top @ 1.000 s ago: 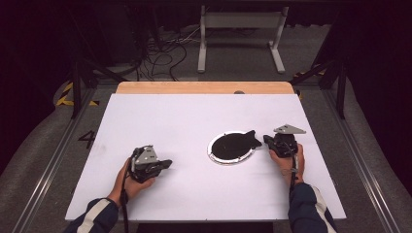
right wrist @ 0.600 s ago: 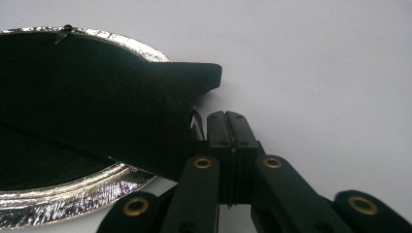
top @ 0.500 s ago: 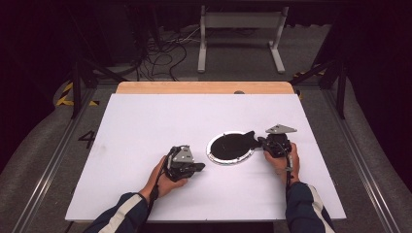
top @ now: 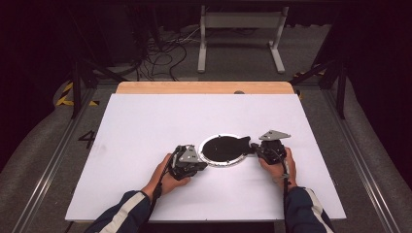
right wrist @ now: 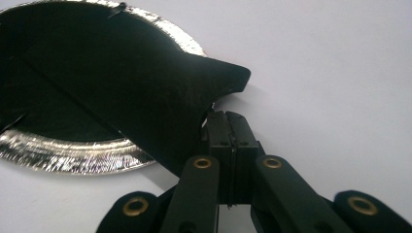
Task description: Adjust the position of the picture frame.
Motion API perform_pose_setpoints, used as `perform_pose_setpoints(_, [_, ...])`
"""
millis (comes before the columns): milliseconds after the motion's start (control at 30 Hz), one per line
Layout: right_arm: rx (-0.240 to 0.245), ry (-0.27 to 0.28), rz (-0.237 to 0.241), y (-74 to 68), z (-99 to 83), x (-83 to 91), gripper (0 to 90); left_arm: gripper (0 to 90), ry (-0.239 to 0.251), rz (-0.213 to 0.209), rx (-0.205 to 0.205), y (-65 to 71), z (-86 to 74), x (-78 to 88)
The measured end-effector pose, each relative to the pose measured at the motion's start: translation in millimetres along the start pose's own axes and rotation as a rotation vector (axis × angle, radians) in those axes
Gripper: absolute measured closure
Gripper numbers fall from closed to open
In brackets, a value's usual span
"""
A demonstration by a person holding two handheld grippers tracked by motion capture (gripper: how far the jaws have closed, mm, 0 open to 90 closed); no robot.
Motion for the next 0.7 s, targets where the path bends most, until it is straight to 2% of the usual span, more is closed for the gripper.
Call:
perform_pose_setpoints(200, [0.048, -0.004, 0.010, -18.4, -1.6, 3.9, 90.0, 90.0, -0.006, 0.005, 0.002, -1.8, -1.2, 0.3])
perform_pose_setpoints(333, [0.053, -0.008, 0.036, -25.0, -2.2, 6.0, 90.0, 90.0, -0.005, 0.009, -0.003, -3.9, -1.8, 1.1])
perform_pose_setpoints(533, [0.062, -0.021, 0.049, -30.7, -3.3, 9.5, 90.0, 90.0, -0.007, 0.006, 0.003, -3.9, -2.3, 1.9])
perform_pose_setpoints(700, [0.071, -0.031, 0.072, -35.6, -5.4, 14.3, 90.0, 90.0, -0.017, 0.020, -0.008, -7.0, -3.5, 4.9])
Point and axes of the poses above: each handheld gripper's, and its own axes: x roughly backward along the jaws, z roughly out of its top, y roughly to its right, the point moved 2 cm from there along -x, roughly forward along the jaws, and after that the axes turned 8 degrees about y, right-handed, at the moved point
